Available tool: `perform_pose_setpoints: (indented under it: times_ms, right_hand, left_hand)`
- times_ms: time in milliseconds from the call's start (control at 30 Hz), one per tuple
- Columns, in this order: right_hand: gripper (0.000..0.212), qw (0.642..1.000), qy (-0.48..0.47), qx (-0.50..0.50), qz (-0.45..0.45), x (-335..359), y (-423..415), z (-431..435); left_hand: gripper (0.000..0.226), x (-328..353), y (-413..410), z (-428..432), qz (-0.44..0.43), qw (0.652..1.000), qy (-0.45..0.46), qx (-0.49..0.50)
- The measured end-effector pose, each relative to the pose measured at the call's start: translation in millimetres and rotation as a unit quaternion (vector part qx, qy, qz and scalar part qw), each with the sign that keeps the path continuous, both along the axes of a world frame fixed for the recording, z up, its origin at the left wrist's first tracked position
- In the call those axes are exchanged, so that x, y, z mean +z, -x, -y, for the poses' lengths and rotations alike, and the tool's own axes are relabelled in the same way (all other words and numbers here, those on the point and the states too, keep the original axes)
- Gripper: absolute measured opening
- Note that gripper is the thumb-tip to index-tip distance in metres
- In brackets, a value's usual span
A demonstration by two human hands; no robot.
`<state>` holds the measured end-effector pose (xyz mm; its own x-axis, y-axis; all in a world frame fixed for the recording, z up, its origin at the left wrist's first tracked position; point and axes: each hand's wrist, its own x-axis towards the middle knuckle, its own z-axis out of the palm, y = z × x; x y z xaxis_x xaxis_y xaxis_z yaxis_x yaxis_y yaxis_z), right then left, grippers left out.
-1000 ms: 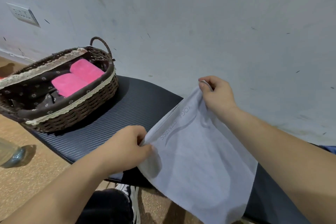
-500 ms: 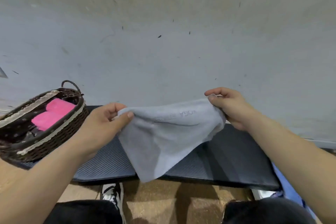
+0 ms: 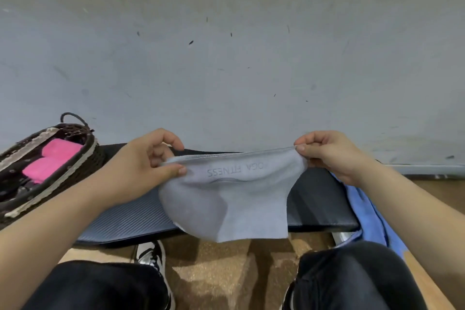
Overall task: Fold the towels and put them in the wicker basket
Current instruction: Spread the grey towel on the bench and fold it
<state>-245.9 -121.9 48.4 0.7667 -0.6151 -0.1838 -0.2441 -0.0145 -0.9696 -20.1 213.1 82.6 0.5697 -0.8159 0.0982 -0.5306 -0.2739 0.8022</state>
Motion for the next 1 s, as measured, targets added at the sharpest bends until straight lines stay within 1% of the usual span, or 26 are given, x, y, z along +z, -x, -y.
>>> perform_pose_setpoints:
  times_ms: [33,133,267,333,400,533,633,700,800,867,933,1000]
  right_hand:
    - [0.009,1.0,0.009,0.003,-0.015,-6.0,3.2,-0.8]
    - [0.007,0.995,0.069,0.006,-0.074,-21.6,7.8,-3.5]
    - [0.01,0.993,0.065,-0.008,-0.094,-30.8,5.1,-3.5]
    - [0.008,0.991,0.068,0.002,-0.111,-27.9,3.1,-0.6]
    - [0.007,0.991,0.046,0.023,-0.123,-22.5,3.6,3.3]
    - [0.006,0.992,-0.017,0.052,-0.113,-18.0,10.5,2.7]
    - [0.014,0.993,-0.03,0.045,-0.105,-25.1,14.8,-5.2]
    - [0.018,0.992,-0.011,0.046,-0.116,-30.9,19.3,-8.4]
    - [0.013,0.986,0.056,0.038,-0.154,-32.0,26.8,-8.1]
    - [0.014,0.985,0.084,0.02,-0.148,-29.7,26.2,-6.5]
    - [0.018,0.984,0.119,-0.014,-0.128,-28.3,14.7,-2.1]
    - [0.018,0.983,0.128,-0.056,-0.118,-33.0,-7.0,5.3]
  left_hand:
    - [0.031,-4.9,2.3,-0.8,-0.005,1.0,-0.009,-0.007]
    - [0.025,-20.1,4.6,0.4,0.022,0.999,-0.041,-0.012]
    - [0.024,-29.6,3.8,2.8,0.012,0.999,-0.036,-0.026]
    - [0.022,-31.7,-0.3,3.9,-0.002,0.998,-0.053,-0.04]
    - [0.022,-33.3,-5.8,3.6,-0.015,0.997,-0.065,-0.042]
    - [0.028,-34.7,-16.2,0.9,-0.016,0.997,-0.073,-0.026]
    - [0.044,-35.9,-22.1,-0.4,-0.012,0.997,-0.077,-0.022]
    - [0.05,-38.2,-25.2,1.2,-0.009,0.995,-0.09,-0.029]
    - [0.051,-41.7,-32.5,3.4,-0.006,0.996,-0.081,-0.045]
    - [0.049,-37.6,-36.0,8.0,0.003,0.995,-0.08,-0.054]
    - [0.044,-35.0,-43.8,19.7,0.013,0.994,-0.097,-0.048]
    - [0.028,-38.7,-57.7,39.7,0.057,0.986,-0.152,-0.035]
